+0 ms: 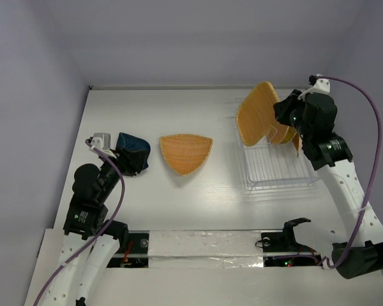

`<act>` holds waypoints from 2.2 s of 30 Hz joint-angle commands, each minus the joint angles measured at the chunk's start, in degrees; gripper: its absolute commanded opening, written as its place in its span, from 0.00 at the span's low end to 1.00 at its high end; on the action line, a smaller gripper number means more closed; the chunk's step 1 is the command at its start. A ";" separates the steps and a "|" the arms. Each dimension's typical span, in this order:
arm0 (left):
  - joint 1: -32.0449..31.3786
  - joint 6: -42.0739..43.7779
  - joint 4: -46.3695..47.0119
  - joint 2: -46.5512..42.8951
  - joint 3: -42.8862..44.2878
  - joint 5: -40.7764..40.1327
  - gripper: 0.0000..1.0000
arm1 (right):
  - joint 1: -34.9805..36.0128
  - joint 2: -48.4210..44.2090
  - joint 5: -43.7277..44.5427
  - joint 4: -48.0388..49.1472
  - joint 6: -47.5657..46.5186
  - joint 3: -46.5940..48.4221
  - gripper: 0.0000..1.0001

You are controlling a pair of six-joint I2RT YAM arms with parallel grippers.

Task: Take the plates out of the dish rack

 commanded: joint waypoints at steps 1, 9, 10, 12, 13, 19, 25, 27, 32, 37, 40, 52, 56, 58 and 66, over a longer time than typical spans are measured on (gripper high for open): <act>0.64 -0.13 3.40 0.49 -0.76 0.78 0.39 | -0.27 -1.80 -18.87 19.39 9.91 -3.81 0.00; 0.64 -0.13 3.49 0.58 -0.76 0.87 0.39 | 8.86 7.33 -25.61 44.34 27.93 -14.19 0.00; 0.64 -0.13 3.49 0.58 -0.76 1.04 0.39 | 10.09 8.74 -24.65 45.68 29.16 -14.97 0.00; 0.64 -0.13 3.40 0.58 -0.76 1.04 0.39 | 13.52 13.13 -24.02 50.32 32.50 -15.60 0.00; 0.64 -0.13 3.40 0.49 -0.76 0.87 0.39 | 14.49 14.54 -23.59 51.74 33.64 -16.12 0.00; 0.64 -0.13 3.40 0.40 -0.76 1.04 0.39 | 17.92 23.59 -17.88 62.29 43.49 -19.11 0.00; 0.64 -0.05 3.40 0.31 -0.76 1.04 0.39 | 17.92 29.92 -15.95 68.28 47.45 -21.74 0.00; 0.64 0.04 3.32 0.31 -0.76 1.13 0.39 | 17.92 30.28 -15.06 68.81 47.80 -23.41 0.00; 0.64 0.04 3.49 0.23 -0.76 1.31 0.39 | 17.92 31.95 -12.86 68.02 47.10 -25.88 0.00; 0.64 -0.05 3.49 0.40 -0.84 1.48 0.39 | 17.92 34.50 -13.56 68.19 46.49 -27.02 0.00; 0.64 0.04 3.67 0.58 -0.84 1.48 0.39 | 17.92 35.55 -14.70 68.63 46.49 -27.55 0.00; 0.64 -0.13 3.67 0.75 -0.84 1.48 0.39 | 17.92 35.21 -13.30 64.41 43.41 -29.92 0.48; 0.64 -0.13 3.67 0.67 -0.76 1.57 0.39 | 17.92 35.47 -13.39 63.97 42.89 -30.71 0.60; 0.64 -0.13 3.67 0.67 -0.84 1.66 0.39 | 17.92 35.47 -13.13 63.10 42.18 -30.89 0.70; 0.64 -0.13 3.67 0.67 -0.84 1.75 0.39 | 17.92 28.71 -4.78 53.80 34.72 -30.46 1.00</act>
